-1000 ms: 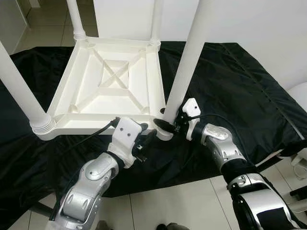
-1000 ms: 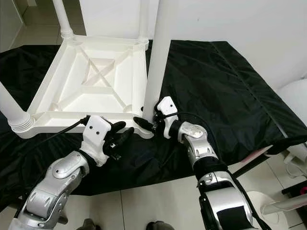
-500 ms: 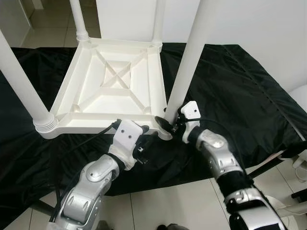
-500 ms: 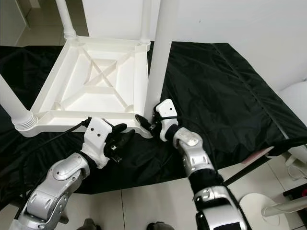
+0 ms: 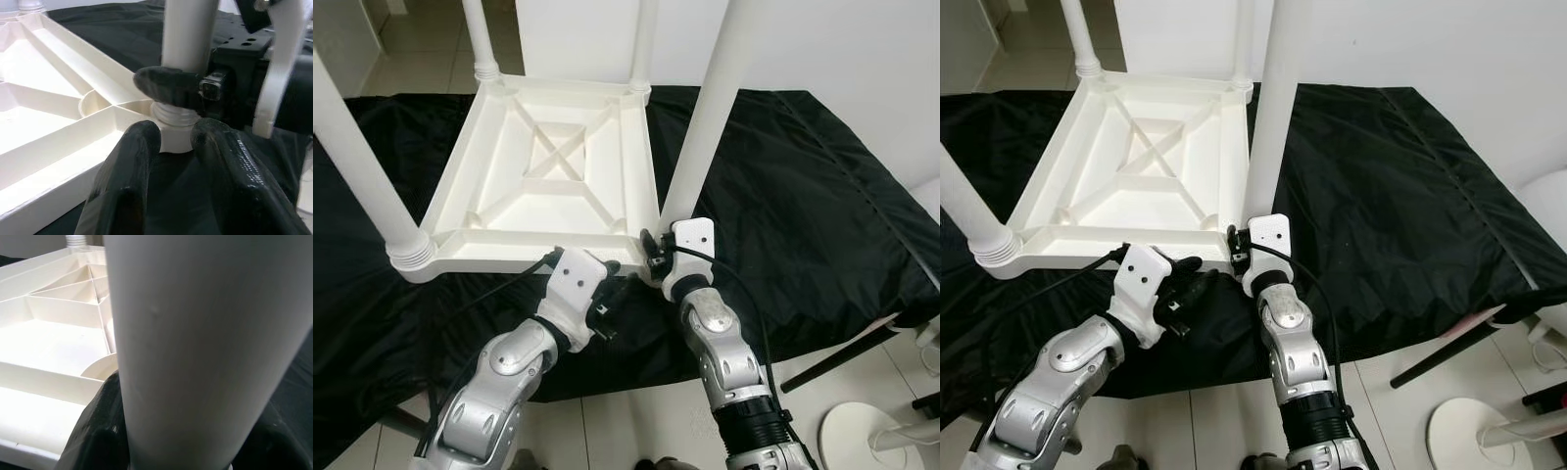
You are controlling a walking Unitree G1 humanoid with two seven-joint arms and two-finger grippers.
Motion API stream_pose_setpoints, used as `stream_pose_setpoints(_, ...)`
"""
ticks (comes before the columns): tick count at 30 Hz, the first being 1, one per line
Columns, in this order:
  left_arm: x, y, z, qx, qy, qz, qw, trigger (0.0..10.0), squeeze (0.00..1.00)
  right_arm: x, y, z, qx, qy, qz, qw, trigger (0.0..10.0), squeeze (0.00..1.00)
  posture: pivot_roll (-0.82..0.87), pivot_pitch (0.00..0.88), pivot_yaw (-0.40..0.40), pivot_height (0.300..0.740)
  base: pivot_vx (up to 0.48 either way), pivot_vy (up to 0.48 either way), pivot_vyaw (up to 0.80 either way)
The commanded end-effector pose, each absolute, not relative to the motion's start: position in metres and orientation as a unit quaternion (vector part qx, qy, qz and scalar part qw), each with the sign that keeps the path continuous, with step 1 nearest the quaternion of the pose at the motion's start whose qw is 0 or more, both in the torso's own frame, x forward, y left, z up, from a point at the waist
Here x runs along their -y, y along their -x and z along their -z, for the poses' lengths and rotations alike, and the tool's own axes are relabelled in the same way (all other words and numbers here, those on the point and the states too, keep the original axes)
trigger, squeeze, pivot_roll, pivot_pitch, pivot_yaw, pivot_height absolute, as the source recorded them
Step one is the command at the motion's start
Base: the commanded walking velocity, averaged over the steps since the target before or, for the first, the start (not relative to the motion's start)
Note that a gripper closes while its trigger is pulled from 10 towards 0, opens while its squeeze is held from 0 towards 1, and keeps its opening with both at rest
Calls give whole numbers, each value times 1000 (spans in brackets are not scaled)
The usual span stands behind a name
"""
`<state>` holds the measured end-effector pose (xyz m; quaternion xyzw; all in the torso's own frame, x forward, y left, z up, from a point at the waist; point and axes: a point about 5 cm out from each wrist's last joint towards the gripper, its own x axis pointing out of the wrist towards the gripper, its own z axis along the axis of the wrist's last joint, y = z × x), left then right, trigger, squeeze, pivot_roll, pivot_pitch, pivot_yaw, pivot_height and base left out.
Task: Building children table
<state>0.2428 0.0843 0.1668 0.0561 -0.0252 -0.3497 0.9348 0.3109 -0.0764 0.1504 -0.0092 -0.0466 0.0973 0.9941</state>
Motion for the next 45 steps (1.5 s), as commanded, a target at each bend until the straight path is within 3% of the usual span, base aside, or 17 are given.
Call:
stream_pose_setpoints(1, -81, -243, -167, 22, -58, 362, 930, 10000, 0, 80, -306, -150, 50, 26, -85, 995, 10000, 0, 22, 65, -34, 740, 0, 0, 0)
stream_pose_setpoints(5, -81, -245, -167, 24, -61, 366, 928, 10000, 0, 81, -306, -153, 55, 22, -96, 994, 10000, 0, 25, 60, -35, 740, 0, 0, 0)
stream_pose_setpoints(6, -81, -245, -168, 25, -60, 364, 929, 10000, 0, 82, -306, -154, 55, 16, -94, 994, 10000, 404, 27, 60, -38, 740, 0, 0, 0)
stream_pose_setpoints(7, -81, -245, -168, 25, -59, 363, 930, 10000, 0, 82, -306, -156, 56, 7, -95, 994, 10000, 1000, 27, 59, -39, 740, 0, 0, 0)
stream_pose_setpoints(21, -80, -245, -168, 30, -62, 357, 931, 10000, 0, 90, -301, -164, 67, 7, -85, 994, 10000, 1000, 27, 66, -46, 740, 0, 0, 0)
stream_pose_setpoints(22, -79, -245, -168, 33, -64, 359, 931, 10000, 0, 92, -299, -166, 73, 1, -92, 993, 10000, 0, 22, 73, -47, 740, 0, 0, 0)
stream_pose_setpoints(30, -77, -246, -166, 34, -63, 359, 930, 10000, 0, 104, -283, -171, 114, 13, -102, 988, 10000, 0, 1, 91, -47, 740, 0, 0, 0)
stream_pose_setpoints(40, -81, -253, -176, 67, -62, 339, 936, 10000, 0, 121, -271, -161, 98, 25, -110, 989, 10000, 0, -19, 94, -43, 740, 0, 0, 0)
stream_pose_setpoints(45, -89, -249, -183, 94, -81, 373, 920, 10000, 0, 129, -260, -149, 80, 34, -154, 984, 10000, 0, -30, 98, -39, 740, 0, 0, 0)
